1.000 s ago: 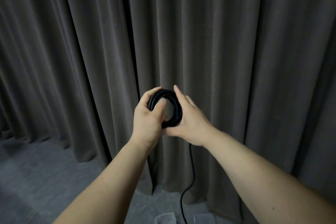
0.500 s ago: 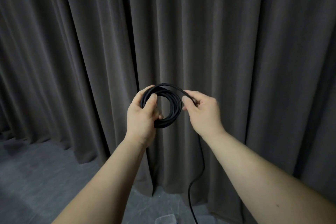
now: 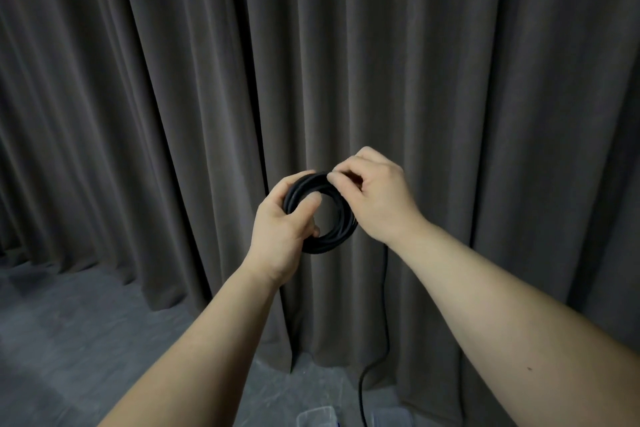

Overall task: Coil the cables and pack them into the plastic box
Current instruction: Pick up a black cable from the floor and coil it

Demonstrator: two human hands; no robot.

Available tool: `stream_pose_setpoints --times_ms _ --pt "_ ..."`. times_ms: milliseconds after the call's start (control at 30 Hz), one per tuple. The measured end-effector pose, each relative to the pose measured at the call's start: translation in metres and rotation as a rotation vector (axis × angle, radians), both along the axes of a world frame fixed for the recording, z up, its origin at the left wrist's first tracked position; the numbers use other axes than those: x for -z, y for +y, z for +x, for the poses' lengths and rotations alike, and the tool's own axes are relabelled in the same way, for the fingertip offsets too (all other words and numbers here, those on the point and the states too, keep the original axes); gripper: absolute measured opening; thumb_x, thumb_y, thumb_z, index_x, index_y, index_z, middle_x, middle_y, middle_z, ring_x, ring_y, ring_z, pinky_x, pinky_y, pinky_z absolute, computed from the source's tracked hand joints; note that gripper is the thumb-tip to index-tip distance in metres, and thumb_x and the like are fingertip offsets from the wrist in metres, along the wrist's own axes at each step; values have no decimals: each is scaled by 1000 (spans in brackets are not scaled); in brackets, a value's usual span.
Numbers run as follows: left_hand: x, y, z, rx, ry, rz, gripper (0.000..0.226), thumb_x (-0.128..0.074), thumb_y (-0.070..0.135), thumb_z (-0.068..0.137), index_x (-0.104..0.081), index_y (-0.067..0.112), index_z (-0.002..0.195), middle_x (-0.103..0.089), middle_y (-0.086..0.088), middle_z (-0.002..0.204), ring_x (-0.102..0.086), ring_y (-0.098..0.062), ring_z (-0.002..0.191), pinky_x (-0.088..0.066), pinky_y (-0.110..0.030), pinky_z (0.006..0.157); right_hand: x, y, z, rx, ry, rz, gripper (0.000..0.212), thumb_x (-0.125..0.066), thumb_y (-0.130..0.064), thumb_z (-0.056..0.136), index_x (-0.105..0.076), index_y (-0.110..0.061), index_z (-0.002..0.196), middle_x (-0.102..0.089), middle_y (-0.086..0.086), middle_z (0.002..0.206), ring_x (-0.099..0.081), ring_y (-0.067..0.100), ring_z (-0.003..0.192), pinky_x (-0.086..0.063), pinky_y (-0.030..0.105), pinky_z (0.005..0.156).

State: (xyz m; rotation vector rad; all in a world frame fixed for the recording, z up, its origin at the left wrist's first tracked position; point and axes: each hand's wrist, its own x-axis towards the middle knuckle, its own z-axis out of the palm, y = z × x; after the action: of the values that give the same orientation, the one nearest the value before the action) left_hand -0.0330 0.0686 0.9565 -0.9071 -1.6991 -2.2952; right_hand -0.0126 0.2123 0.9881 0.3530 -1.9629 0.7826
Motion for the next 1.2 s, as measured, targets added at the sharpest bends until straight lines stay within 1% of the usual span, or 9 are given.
stream_pose_setpoints --times_ms 200,400,500,600,667,767,900,1033,1200 --pt "-8 3 2 46 14 -48 34 -58 9 79 -63 16 112 -49 5 60 -36 -7 44 -40 -23 50 -11 -5 1 -34 -19 -283 12 -68 -19 86 -74 -14 77 -55 -12 69 -54 -6 68 -36 5 64" --pt "-12 3 4 54 -72 50 26 -54 3 92 -64 14 112 -48 4 61 -29 -8 43 -37 -23 47 -1 2 -3 -193 -130 -426 10 -71 -13 83 -68 -21 77 -65 -1 70 -56 5 65 -48 22 68" --pt "-9 3 5 26 -133 134 25 -49 1 97 -61 14 115 -46 6 58 -29 -7 42 -37 -22 47 11 7 -2 -163 -122 -312 18 -65 -7 85 -67 -25 80 -66 -9 78 -62 7 73 -50 22 74" --pt "-10 2 3 23 -192 250 25 -45 1 98 -60 15 113 -36 7 55 -27 -6 43 -36 -20 46 25 11 -1 -30 35 -169 22 -60 -1 85 -75 -15 93 -65 -9 86 -61 5 80 -48 17 77" --pt "-12 2 1 8 -195 290 25 -44 1 99 -60 14 113 -37 8 54 -27 -5 43 -37 -20 46 35 11 0 -3 68 -183 22 -59 -1 86 -75 -11 97 -64 -9 87 -63 5 80 -50 18 76" --pt "-11 4 1 9 -199 313 25 -43 2 99 -59 14 114 -38 8 53 -27 -5 42 -37 -20 46 40 6 2 -53 -45 -280 22 -60 -8 89 -73 -12 107 -62 -14 85 -63 6 77 -51 23 74" --pt "-8 7 2 20 -200 316 24 -43 2 100 -59 15 112 -37 7 54 -27 -5 42 -38 -20 48 39 -4 5 -10 -139 -302 34 -66 -25 88 -67 -15 121 -49 -17 73 -52 2 68 -42 18 71" --pt "-2 11 2 -22 -190 280 26 -46 2 98 -59 14 117 -39 5 56 -30 -7 45 -41 -23 53 39 -11 5 120 -114 -218 29 -66 -22 87 -70 -14 114 -49 -12 71 -48 5 60 -33 12 62" --pt "0 15 5 -47 -160 240 30 -47 -1 96 -58 13 121 -43 4 58 -33 -10 49 -42 -23 54 35 -18 1 260 1 -234 16 -66 -14 85 -75 -8 97 -69 6 77 -64 24 74 -40 19 68"
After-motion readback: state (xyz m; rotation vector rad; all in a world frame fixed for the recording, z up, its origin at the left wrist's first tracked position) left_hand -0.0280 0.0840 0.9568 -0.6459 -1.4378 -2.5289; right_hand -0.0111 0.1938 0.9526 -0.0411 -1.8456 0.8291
